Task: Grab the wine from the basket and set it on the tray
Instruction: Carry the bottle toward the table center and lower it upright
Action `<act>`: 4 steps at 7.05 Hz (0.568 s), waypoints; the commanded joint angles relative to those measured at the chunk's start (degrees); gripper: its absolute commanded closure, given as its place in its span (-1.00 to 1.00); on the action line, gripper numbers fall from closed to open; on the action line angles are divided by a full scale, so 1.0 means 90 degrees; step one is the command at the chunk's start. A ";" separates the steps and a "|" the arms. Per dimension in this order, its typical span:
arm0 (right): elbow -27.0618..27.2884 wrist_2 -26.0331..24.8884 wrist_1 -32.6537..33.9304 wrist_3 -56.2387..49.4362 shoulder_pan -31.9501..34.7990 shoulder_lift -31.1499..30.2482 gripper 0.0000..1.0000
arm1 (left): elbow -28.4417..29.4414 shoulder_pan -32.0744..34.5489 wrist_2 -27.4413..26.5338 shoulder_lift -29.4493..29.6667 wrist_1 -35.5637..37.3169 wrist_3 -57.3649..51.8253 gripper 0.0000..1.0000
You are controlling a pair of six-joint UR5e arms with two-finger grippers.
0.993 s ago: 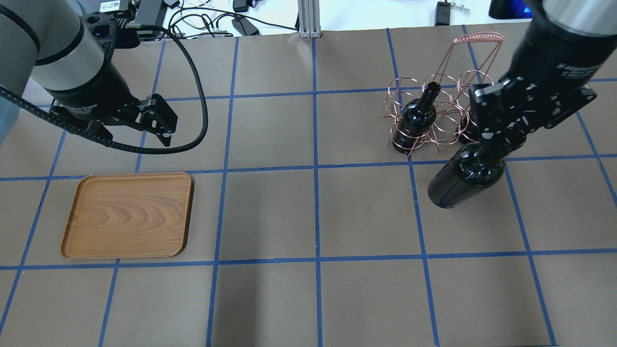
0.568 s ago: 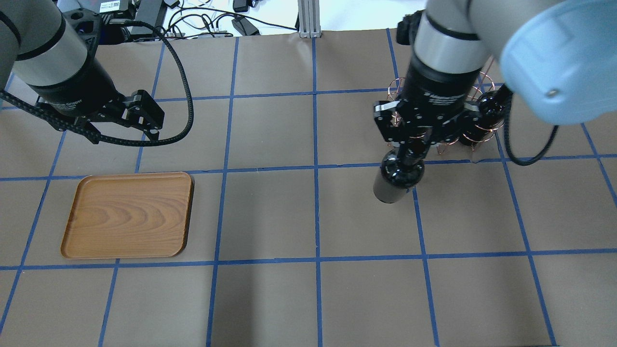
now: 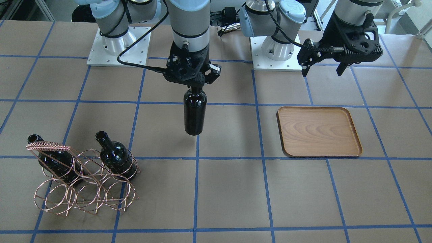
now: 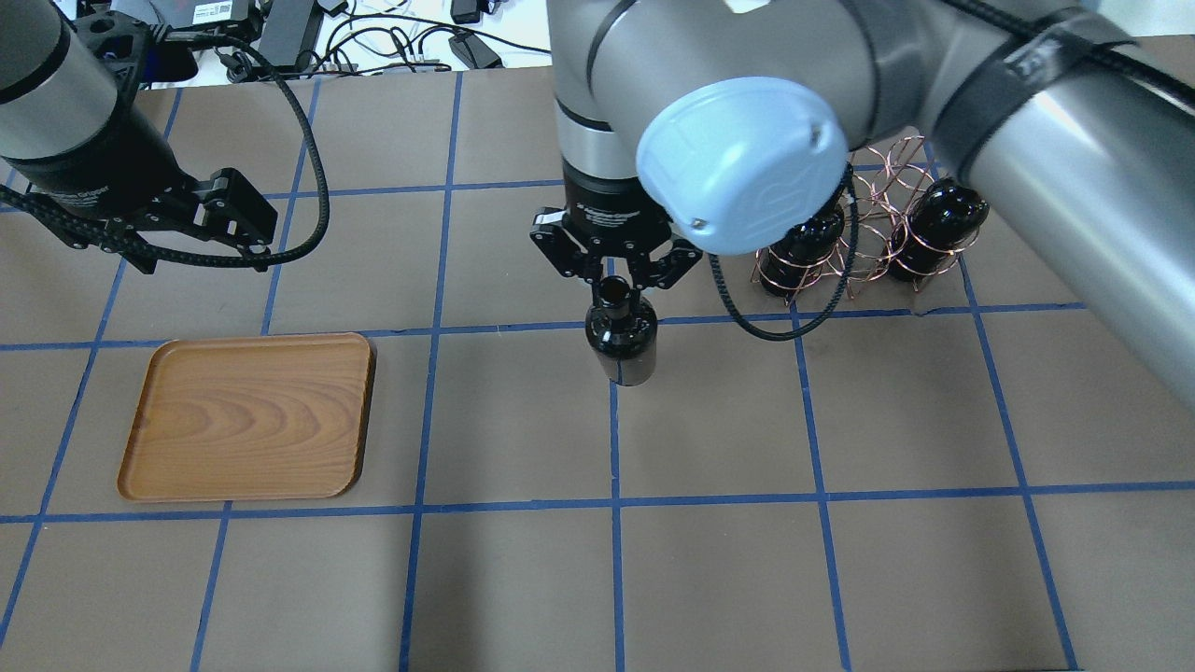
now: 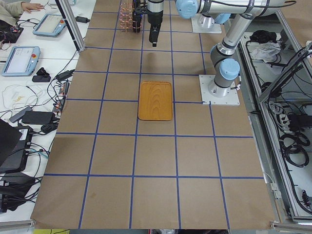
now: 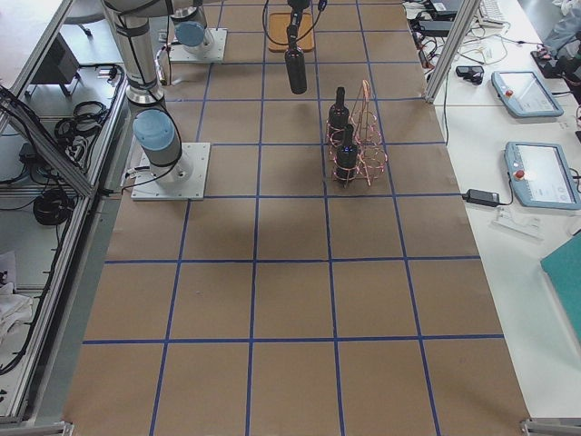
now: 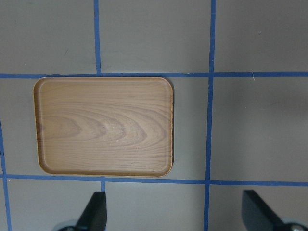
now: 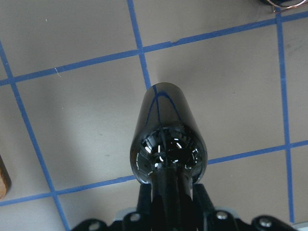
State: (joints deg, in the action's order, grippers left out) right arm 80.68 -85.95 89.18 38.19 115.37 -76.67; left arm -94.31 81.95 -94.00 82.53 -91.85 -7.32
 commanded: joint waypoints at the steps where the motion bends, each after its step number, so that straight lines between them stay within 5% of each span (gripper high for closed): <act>1: -0.0165 0.0068 0.0189 0.0512 0.0421 0.0412 0.53 | 0.0001 -0.0082 -0.0004 0.0000 0.0001 -0.0046 -1.00; 4: -0.0107 0.0029 0.0200 0.0232 0.0491 0.0589 0.53 | 0.0001 -0.0072 -0.0024 0.0000 0.0001 -0.0046 -1.00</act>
State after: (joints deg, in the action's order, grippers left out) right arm 79.49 -85.58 91.50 41.81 119.62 -71.74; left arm -94.31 81.24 -94.13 82.53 -91.85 -7.73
